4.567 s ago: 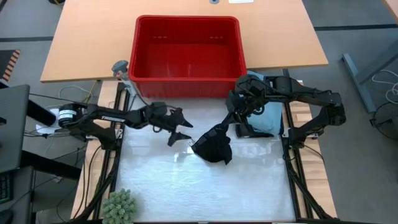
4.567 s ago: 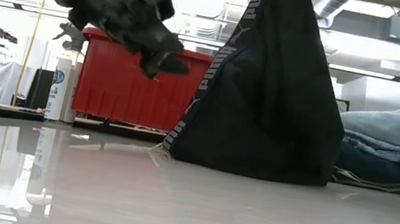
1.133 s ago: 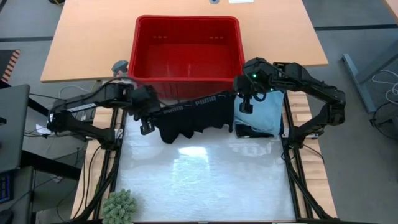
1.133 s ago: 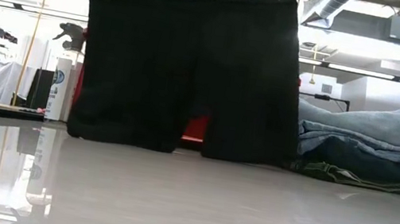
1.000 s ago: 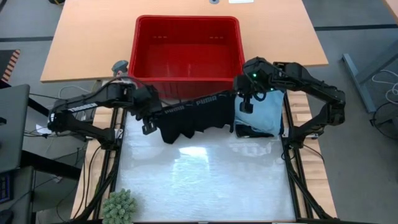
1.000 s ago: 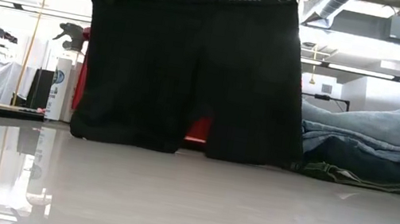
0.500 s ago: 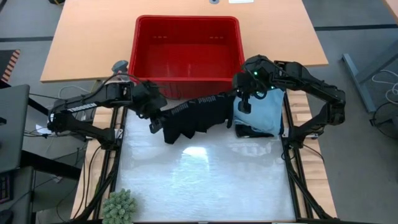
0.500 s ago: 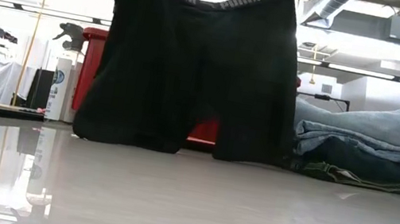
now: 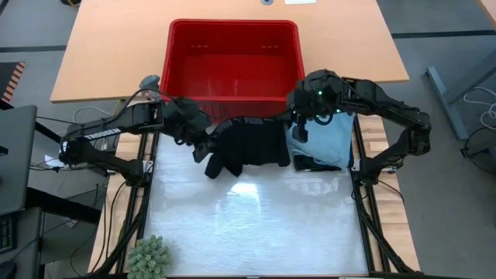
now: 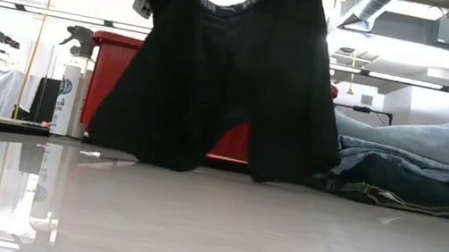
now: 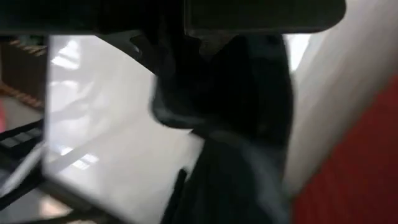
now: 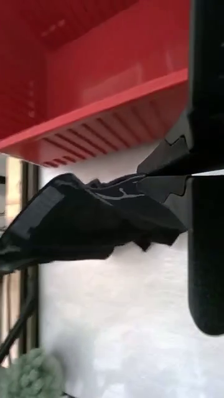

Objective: Fold Laundry from Bin
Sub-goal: Fold the black boxer short

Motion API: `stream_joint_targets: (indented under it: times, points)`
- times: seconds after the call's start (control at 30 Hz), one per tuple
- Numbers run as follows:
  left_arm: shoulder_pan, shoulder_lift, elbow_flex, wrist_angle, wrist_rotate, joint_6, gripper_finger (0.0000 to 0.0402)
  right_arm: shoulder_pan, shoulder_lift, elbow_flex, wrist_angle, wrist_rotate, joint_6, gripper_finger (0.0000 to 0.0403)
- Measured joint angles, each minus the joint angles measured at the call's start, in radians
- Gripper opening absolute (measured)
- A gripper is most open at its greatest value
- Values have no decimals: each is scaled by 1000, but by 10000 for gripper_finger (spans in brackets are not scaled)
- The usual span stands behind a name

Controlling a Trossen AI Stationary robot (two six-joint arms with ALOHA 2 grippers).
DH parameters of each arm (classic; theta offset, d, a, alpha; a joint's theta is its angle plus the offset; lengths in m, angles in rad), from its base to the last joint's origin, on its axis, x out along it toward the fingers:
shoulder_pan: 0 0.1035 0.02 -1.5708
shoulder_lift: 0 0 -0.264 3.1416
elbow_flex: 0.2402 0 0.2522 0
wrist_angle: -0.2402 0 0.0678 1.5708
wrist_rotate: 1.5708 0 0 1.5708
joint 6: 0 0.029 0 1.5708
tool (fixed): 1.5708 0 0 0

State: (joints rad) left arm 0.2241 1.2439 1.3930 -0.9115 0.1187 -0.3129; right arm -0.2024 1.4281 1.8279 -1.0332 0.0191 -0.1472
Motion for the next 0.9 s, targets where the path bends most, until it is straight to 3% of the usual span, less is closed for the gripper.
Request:
stream_joint_targets:
  times: [0.2,0.4,0.73,0.83,0.9]
  points:
    - [0,1,0,114,90,-90,0,30,8,0,63,-25,10,18]
    - [0,1,0,203,106,-184,0,74,75,0,119,-69,10,18]
    - [0,2,-3,179,134,-247,0,105,163,0,198,-65,-34,18]
    - [0,1,-3,146,215,-247,0,95,155,0,156,-37,-41,18]
    - [-1,0,-3,116,352,-196,0,82,140,0,100,17,-45,18]
